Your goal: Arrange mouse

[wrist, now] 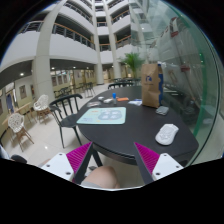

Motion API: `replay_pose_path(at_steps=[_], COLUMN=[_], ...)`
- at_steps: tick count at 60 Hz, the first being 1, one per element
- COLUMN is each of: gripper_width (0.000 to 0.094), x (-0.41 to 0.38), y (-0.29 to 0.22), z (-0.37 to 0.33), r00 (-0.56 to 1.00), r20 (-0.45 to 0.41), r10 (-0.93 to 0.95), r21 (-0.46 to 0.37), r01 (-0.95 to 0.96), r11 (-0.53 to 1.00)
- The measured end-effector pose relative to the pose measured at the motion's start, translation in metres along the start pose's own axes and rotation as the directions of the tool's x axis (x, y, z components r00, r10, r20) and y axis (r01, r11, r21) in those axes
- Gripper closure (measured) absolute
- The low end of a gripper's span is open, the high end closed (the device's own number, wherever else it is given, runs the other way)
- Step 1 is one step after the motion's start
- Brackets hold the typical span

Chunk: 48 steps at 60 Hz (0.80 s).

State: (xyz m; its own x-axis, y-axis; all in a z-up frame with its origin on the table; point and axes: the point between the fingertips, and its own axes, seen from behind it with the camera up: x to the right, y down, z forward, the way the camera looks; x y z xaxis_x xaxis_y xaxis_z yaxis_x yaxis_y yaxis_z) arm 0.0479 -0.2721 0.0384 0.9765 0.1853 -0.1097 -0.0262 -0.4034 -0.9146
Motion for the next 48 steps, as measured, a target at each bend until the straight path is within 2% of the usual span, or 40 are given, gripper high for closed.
replay_pose_path(at_steps=[5,19,28,35,43,46,48], gripper_width=[0.0098,0.0098,0.0094,0.0083,0.0089,0.0158,0.0328], x=[0.032,0.134,0.176,0.191,0.204,0.213,0.218], y=[0.004,0.017,0.008,-0.001,-0.018,-0.021,-0.023], z=[-0.002,0.017,0.048,0.077,0.114,0.121,0.123], r00=[0.996,0.976,0.966,0.963,0.958,0.947,0.936], r20=[-0.091,-0.218,-0.257,-0.268,-0.285,-0.323,-0.353], r10=[-0.024,-0.023,0.031,-0.02,0.013,0.01,0.009], r21=[-0.012,-0.071,-0.051,-0.105,-0.097,-0.101,-0.09], r01=[0.023,0.008,-0.045,-0.008,-0.043,-0.044,-0.044], r11=[1.0,0.997,0.998,0.994,0.994,0.994,0.995])
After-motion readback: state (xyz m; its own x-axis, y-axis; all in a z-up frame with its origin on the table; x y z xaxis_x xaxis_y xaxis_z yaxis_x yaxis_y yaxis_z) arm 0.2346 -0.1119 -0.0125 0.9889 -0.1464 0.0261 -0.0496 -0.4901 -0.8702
